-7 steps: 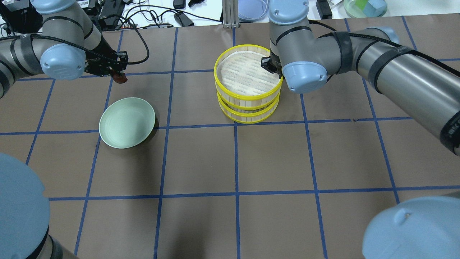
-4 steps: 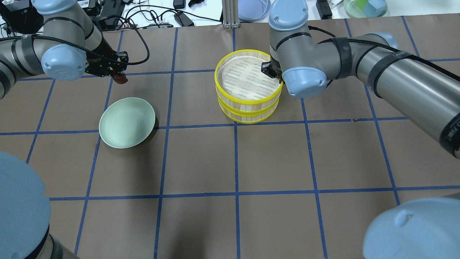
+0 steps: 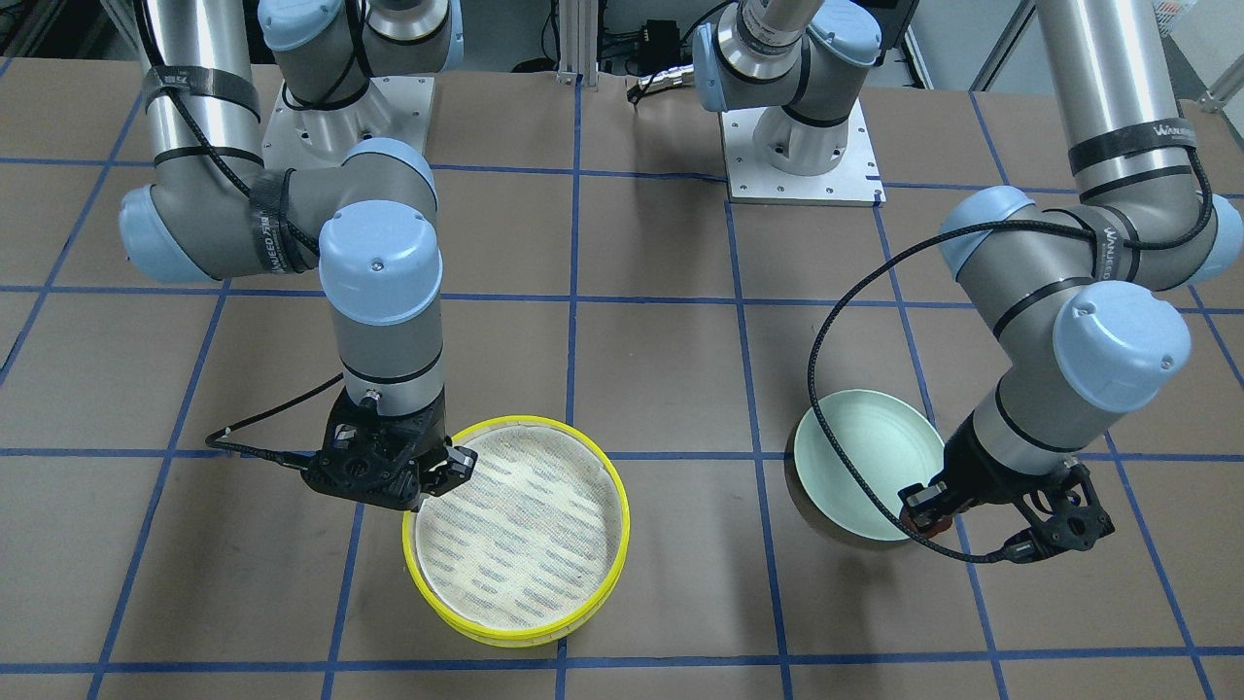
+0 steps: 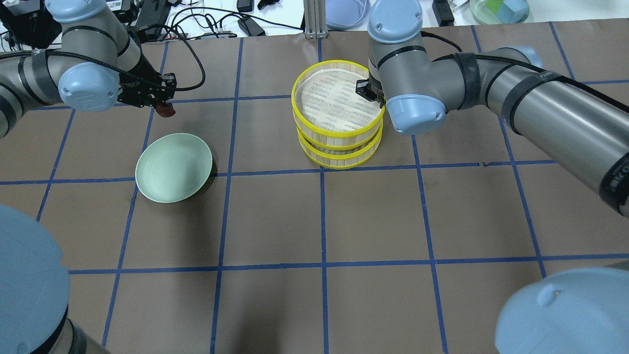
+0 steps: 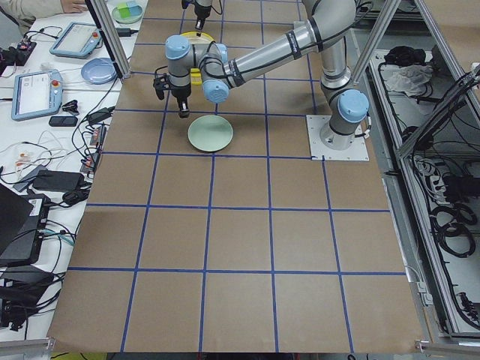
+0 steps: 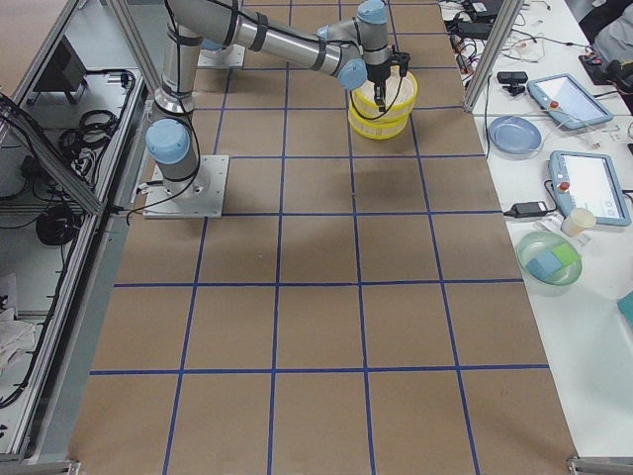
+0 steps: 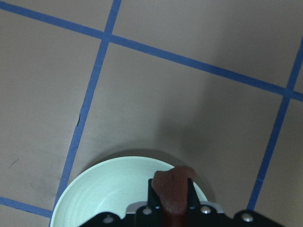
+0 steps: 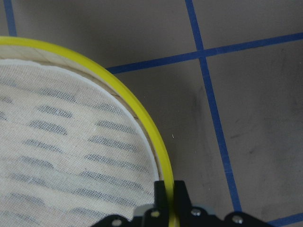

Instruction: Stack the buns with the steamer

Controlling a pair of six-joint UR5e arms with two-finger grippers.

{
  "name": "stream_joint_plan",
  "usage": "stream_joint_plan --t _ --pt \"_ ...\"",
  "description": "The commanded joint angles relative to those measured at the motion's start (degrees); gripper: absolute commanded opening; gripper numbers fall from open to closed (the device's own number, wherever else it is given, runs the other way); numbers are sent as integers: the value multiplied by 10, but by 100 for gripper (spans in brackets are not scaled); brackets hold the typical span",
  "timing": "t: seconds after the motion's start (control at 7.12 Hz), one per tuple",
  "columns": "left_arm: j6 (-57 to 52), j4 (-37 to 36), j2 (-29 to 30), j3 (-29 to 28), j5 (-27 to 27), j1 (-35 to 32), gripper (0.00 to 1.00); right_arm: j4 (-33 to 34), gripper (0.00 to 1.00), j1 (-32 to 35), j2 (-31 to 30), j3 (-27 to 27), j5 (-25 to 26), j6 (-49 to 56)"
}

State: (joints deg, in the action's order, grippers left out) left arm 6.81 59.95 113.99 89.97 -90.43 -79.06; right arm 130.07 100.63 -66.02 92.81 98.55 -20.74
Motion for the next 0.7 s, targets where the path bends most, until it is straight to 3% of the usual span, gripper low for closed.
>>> stream_joint_plan --t 0.0,0.56 --pt "0 0 0 1 0 0 0 -2 0 0 2 0 -4 0" --pt "-1 0 3 3 0 0 0 -4 0 0 4 1 0 0"
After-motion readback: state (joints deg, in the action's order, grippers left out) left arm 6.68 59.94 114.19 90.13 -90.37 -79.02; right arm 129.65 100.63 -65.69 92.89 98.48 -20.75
